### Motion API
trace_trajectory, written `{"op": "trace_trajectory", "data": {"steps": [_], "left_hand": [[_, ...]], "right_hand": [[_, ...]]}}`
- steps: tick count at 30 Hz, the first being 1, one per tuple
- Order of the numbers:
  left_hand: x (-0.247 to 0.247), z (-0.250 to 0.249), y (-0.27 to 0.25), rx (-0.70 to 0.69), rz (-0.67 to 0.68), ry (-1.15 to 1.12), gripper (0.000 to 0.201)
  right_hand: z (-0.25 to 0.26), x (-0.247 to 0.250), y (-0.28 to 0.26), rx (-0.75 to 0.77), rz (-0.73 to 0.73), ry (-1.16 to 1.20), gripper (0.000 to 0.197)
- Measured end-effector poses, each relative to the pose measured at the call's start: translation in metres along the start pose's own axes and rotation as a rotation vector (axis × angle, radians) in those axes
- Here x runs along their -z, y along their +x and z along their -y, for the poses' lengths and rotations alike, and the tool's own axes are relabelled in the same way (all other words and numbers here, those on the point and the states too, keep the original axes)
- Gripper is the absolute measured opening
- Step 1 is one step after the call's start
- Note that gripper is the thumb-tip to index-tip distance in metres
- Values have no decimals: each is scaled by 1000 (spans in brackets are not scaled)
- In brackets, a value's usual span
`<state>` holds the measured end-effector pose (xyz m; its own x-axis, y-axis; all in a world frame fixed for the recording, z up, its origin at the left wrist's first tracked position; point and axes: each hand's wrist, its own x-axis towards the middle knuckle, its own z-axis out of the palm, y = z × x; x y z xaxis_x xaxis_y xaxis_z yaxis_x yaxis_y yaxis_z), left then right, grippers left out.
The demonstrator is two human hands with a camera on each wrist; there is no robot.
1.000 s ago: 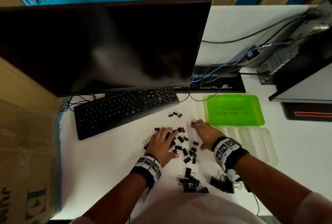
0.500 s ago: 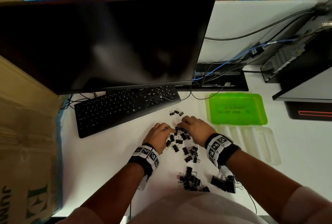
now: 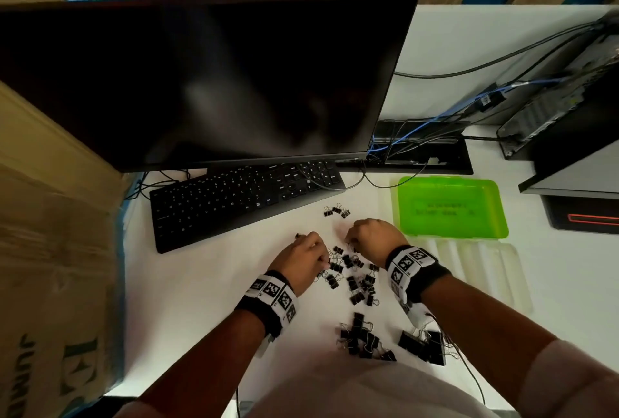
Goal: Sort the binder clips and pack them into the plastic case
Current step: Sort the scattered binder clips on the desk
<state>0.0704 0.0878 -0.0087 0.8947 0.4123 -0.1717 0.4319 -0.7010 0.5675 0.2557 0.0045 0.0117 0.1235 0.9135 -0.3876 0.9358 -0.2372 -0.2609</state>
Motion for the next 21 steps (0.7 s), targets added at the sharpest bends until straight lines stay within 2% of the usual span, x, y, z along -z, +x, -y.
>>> {"op": "trace_trajectory", "data": {"steps": [2,4,8,10,13,15,18,21], "left_hand": [[-3,-5,-5,64,63,-78,9],[-5,-8,-6,69,150,-80,16],[-9,-7,-4,69,247,-83,51],[-11,-7,-2,78,246,-92,54],[-12,-8,0,101,219,-88,42],[-13,-11,1,88,191,-55,31],[-13,-17,0,64,166,-13,23],[-12,-21,-1,74,157,3,25]], "right_hand": [[0,4,-3,-17,-74,49,23],[-1,5,-6,-50,-165,127,21],[-4,6,-13,-83,-275,303,21],[-3,10,-19,-39,-234,357,25],[11,13,-28,57,-39,324,29],[21,9,-28,65,67,258,34],[26,-3,-22,0,100,246,42],[26,-11,-20,-48,104,250,34]]}}
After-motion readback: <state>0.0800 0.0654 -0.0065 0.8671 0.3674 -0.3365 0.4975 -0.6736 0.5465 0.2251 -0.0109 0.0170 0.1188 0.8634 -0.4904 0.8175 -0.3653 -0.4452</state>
